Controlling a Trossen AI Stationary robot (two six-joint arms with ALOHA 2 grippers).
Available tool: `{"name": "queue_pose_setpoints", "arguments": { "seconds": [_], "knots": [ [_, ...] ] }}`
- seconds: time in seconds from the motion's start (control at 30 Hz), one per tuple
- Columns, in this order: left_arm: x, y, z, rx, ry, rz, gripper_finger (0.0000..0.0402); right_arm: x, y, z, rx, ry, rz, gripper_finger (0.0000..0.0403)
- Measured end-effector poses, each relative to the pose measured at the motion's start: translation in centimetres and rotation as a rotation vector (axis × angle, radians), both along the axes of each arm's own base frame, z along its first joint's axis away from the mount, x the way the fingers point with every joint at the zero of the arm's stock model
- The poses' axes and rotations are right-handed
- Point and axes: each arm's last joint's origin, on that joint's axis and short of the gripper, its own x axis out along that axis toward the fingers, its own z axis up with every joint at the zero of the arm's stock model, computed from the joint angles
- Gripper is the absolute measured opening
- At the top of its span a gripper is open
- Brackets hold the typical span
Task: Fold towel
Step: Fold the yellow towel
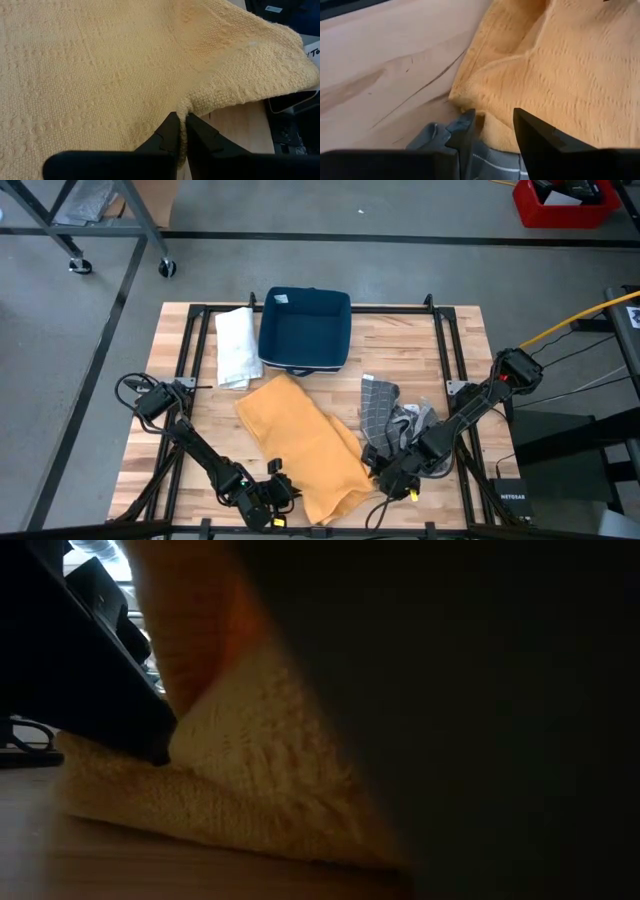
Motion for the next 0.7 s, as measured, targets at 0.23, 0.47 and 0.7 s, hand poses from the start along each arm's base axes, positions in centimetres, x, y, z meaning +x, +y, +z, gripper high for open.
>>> {"name": "queue_pose_setpoints", "arguments": {
  "seconds": [0.23, 0.47, 0.7],
  "knots": [
    [0.0, 0.0, 0.0, 0.002, 0.001, 0.000, 0.0015, 0.3, 0.2, -1.6, -0.041, 0.037, -0.002, 0.0138],
    [-0.1, 0.1, -0.1, 0.009, 0.008, 0.000, 0.0015, 0.7, 0.4, -2.3, -0.070, 0.011, -0.026, 0.0138],
    [-0.1, 0.1, -0.1, 0.009, 0.008, 0.000, 0.0015, 1.0, 0.6, -2.1, -0.038, -0.025, -0.027, 0.0103]
  ]
}}
